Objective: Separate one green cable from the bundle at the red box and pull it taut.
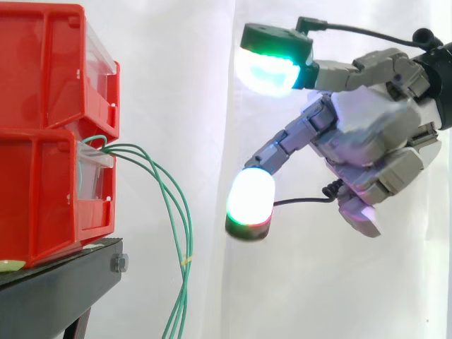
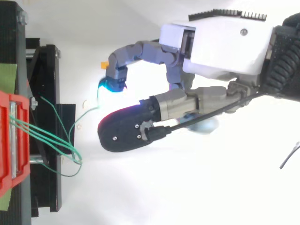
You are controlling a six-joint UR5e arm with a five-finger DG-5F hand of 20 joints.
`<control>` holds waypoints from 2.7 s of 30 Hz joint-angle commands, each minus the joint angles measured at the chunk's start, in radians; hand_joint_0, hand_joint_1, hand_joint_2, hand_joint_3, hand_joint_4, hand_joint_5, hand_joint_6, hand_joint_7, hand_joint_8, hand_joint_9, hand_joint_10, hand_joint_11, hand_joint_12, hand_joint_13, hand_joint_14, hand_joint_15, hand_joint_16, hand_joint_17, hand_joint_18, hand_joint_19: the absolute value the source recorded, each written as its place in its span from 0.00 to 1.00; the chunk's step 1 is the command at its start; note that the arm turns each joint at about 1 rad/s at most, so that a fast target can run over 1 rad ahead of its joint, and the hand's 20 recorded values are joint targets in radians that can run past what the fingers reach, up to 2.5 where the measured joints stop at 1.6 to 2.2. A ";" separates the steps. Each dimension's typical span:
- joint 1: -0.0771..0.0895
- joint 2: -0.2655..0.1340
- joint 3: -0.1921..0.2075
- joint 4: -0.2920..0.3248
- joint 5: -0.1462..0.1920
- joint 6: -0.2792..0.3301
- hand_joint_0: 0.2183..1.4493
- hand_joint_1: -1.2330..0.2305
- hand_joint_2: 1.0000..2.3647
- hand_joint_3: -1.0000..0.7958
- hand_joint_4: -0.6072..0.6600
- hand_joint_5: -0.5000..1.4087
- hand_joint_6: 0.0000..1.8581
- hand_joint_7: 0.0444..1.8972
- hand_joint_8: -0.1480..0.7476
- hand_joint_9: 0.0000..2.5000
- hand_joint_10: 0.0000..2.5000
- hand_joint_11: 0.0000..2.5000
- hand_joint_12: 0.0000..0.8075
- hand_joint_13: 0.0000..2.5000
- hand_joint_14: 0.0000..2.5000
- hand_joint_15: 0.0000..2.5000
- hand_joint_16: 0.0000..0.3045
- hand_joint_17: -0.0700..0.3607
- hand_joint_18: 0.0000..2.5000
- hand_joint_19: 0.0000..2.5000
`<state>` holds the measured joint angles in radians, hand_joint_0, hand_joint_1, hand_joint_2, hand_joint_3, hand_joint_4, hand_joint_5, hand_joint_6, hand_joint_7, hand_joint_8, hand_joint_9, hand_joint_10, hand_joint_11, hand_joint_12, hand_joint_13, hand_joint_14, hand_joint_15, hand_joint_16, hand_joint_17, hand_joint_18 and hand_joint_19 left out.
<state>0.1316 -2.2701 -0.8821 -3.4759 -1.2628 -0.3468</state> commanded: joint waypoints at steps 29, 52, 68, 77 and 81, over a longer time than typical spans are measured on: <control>0.006 0.000 -0.192 0.518 0.008 -0.373 0.09 0.68 0.00 0.28 0.78 0.21 0.27 0.33 0.54 0.91 0.01 0.75 0.61 0.84 0.11 0.66 0.33 0.69 0.99 0.49; 0.069 0.000 -0.248 0.515 0.051 0.009 0.09 0.69 0.00 0.28 0.77 0.22 0.27 0.35 0.57 0.89 0.01 0.74 0.63 0.82 0.15 0.62 0.35 0.72 0.93 0.46; 0.102 -0.002 -0.339 0.788 0.128 0.083 0.09 0.67 0.00 0.28 0.77 0.22 0.27 0.34 0.58 0.87 0.01 0.73 0.65 0.79 0.17 0.60 0.35 0.72 0.89 0.44; 0.103 -0.005 -0.348 0.828 0.123 0.137 0.09 0.67 0.00 0.28 0.77 0.22 0.27 0.35 0.59 0.87 0.01 0.73 0.64 0.79 0.17 0.60 0.35 0.72 0.88 0.45; 0.103 -0.005 -0.396 0.862 0.126 0.152 0.09 0.67 0.00 0.28 0.77 0.22 0.27 0.35 0.58 0.87 0.01 0.73 0.65 0.79 0.17 0.60 0.35 0.72 0.88 0.45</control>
<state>0.2346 -2.2745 -1.2504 -2.6373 -1.1381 -0.2056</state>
